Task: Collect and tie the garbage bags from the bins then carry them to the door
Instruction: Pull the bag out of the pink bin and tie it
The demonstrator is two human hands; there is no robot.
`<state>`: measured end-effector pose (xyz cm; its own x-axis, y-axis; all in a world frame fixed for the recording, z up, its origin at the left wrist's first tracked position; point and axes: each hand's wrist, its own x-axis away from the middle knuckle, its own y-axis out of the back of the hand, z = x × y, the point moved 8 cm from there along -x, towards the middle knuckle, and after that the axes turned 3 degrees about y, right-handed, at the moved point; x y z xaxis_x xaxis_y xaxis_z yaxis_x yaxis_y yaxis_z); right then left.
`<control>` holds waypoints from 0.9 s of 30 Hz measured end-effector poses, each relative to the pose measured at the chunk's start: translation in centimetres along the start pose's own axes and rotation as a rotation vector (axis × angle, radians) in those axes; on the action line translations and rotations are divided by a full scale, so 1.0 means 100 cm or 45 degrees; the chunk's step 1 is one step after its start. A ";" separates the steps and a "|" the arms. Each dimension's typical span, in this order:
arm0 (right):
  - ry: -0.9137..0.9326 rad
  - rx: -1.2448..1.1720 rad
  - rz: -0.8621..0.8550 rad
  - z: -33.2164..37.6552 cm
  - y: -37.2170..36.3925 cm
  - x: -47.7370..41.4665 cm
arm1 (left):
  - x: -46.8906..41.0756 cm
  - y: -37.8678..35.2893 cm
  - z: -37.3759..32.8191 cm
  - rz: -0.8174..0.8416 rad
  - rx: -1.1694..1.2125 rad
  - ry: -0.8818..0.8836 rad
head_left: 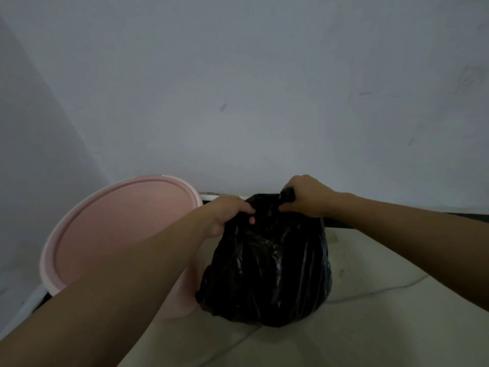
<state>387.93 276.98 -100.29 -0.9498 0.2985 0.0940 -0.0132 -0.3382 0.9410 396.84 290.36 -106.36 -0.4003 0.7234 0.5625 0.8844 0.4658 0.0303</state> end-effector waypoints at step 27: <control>-0.387 -1.353 -0.618 -0.045 -0.014 0.017 | 0.005 0.006 -0.017 -0.488 0.702 -0.150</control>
<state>384.93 273.96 -102.90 -0.6638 0.7479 0.0118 -0.7349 -0.6550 0.1758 397.60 290.18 -104.68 -0.7123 0.4915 0.5011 0.4355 0.8693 -0.2337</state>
